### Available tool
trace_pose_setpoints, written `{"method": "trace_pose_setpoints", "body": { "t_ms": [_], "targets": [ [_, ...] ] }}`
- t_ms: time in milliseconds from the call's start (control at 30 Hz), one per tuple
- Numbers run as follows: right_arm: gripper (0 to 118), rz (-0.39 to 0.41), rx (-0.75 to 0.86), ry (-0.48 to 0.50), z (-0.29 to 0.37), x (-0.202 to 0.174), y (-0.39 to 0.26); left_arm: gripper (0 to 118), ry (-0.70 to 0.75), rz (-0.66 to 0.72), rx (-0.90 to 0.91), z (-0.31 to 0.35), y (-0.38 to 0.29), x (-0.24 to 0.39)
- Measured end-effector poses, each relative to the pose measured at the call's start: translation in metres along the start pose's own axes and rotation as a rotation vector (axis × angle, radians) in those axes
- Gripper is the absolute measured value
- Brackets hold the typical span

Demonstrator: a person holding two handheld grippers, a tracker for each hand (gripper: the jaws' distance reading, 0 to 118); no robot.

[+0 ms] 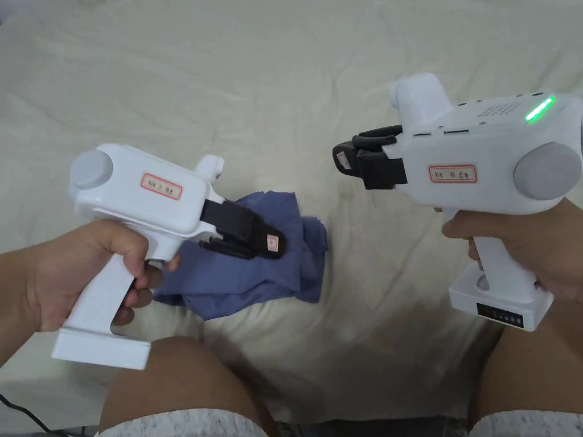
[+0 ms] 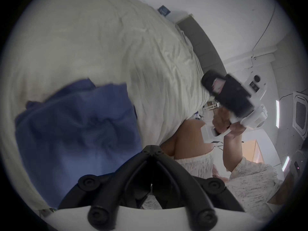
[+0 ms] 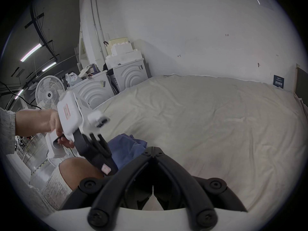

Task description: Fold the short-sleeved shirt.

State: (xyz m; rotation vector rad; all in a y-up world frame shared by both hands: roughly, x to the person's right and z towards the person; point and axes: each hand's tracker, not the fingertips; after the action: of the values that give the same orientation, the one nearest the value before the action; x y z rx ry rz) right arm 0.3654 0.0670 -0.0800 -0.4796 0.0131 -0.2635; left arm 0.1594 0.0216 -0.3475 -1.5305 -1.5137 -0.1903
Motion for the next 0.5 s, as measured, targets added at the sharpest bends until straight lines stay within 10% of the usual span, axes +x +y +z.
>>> {"method": "trace_pose_setpoints", "body": {
  "t_ms": [500],
  "targets": [
    [0, -0.035, -0.049, -0.039, -0.025, 0.027, -0.001, 0, 0.0, 0.101, 0.041, -0.052, 0.091, -0.045]
  ]
}}
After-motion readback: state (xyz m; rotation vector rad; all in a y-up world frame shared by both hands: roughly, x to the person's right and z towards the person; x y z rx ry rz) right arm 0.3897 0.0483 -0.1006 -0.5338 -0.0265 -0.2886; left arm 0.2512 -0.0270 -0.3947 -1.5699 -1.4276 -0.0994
